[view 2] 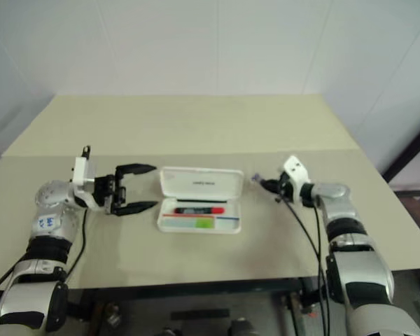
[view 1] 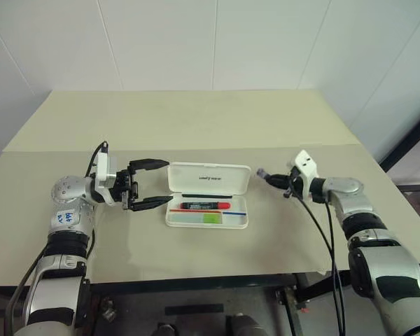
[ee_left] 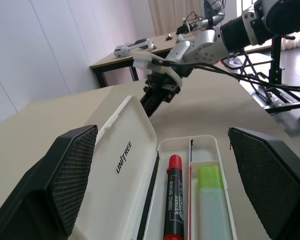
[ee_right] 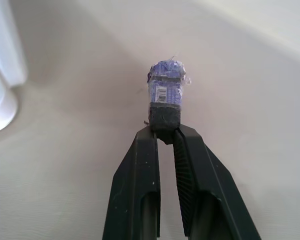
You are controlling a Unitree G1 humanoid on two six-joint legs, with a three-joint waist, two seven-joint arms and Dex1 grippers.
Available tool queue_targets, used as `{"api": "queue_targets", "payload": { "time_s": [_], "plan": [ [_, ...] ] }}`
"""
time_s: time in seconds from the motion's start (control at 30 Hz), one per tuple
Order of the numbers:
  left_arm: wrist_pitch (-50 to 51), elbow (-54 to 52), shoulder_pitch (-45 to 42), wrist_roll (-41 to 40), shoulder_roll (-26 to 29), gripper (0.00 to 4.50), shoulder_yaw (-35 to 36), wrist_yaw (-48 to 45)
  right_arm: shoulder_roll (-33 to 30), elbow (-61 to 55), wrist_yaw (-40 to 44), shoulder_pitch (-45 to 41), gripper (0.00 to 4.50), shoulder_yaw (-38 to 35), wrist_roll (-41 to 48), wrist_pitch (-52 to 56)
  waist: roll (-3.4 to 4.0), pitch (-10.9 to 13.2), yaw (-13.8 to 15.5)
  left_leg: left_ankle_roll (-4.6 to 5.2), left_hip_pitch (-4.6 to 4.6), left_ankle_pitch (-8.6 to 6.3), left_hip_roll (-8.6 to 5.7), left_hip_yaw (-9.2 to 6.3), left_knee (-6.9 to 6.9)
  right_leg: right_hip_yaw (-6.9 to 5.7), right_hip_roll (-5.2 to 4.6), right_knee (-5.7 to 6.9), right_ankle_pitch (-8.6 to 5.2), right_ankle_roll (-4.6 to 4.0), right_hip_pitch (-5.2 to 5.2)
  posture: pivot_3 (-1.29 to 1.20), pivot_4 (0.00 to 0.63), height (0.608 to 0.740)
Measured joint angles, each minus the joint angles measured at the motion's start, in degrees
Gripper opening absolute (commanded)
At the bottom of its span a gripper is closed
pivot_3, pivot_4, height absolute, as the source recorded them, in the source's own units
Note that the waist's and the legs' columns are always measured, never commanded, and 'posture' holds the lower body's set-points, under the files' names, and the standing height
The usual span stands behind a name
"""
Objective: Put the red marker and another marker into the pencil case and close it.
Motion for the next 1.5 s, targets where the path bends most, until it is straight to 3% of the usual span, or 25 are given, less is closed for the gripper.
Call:
{"api": "queue_targets", "payload": {
  "time_s": [0.27,0.43,0.67,0.77,1.03,1.23,1.5],
  "plan": [
    [0.32,1.89,-1.90,-0.26,-1.46,4.50,-0.34,-0.08,-3.97,-20.41,1.30,4.88,0.14,-0.10,2.49,5.38,0.13,0.08,0.00,-0.01,0.00,-0.01,0.00,0.01,-0.01,0.01,0.06,0.01,-0.01,-0.01,-0.03,0.00,0.150,0.740],
    [0.71,3.68,-2.16,-1.40,-0.27,4.50,-0.85,-0.09,-8.34,-39.40,3.10,8.72,0.14,-0.14,6.26,16.00,0.14,0.11,0.44,-0.02,-0.04,-0.02,0.04,-0.02,-0.04,-0.01,0.08,-0.02,-0.02,-0.02,-0.07,0.00,0.150,0.740],
    [2.20,4.42,-2.16,-3.43,5.60,4.50,-7.75,-0.09,-11.01,-71.61,6.46,19.11,0.14,0.54,19.86,38.01,0.14,0.11,1.41,-0.03,-0.11,-0.03,0.11,-0.04,-0.10,-0.02,0.05,-0.03,-0.06,-0.08,-0.18,0.00,0.150,0.740],
    [2.06,6.53,-2.17,-3.75,7.43,4.50,-10.01,-0.09,-11.76,-78.63,6.47,23.26,0.14,2.21,22.71,43.04,0.11,0.13,1.61,0.00,-0.15,-0.04,0.10,-0.01,-0.06,-0.02,-0.05,-0.07,-0.07,-0.11,-0.18,0.00,0.150,0.740],
    [-0.42,11.34,-3.99,-4.67,9.15,4.50,-13.91,-0.09,-10.02,-77.89,4.83,27.59,0.14,10.00,21.10,43.37,0.05,0.16,1.62,0.04,-0.32,-0.05,0.03,0.05,-0.04,-0.01,0.03,-0.04,-0.09,-0.15,-0.43,0.00,0.150,0.740],
    [-1.50,12.62,-4.33,-4.80,9.19,4.50,-14.14,-0.09,-7.40,-65.41,6.56,25.15,0.14,15.04,16.96,37.40,0.05,0.16,1.53,0.03,-0.74,-0.05,0.02,0.03,0.06,-0.04,0.10,0.06,-0.09,-0.15,-0.87,0.00,0.150,0.740],
    [-1.70,11.80,-3.73,-5.07,9.03,4.50,-13.89,-0.09,-6.49,-54.03,10.93,19.82,0.14,16.51,13.35,31.17,0.05,0.16,1.65,0.03,-0.89,-0.05,0.00,-0.06,0.16,-0.14,0.07,0.08,-0.08,-0.14,-0.92,0.00,0.150,0.740]
  ]
}}
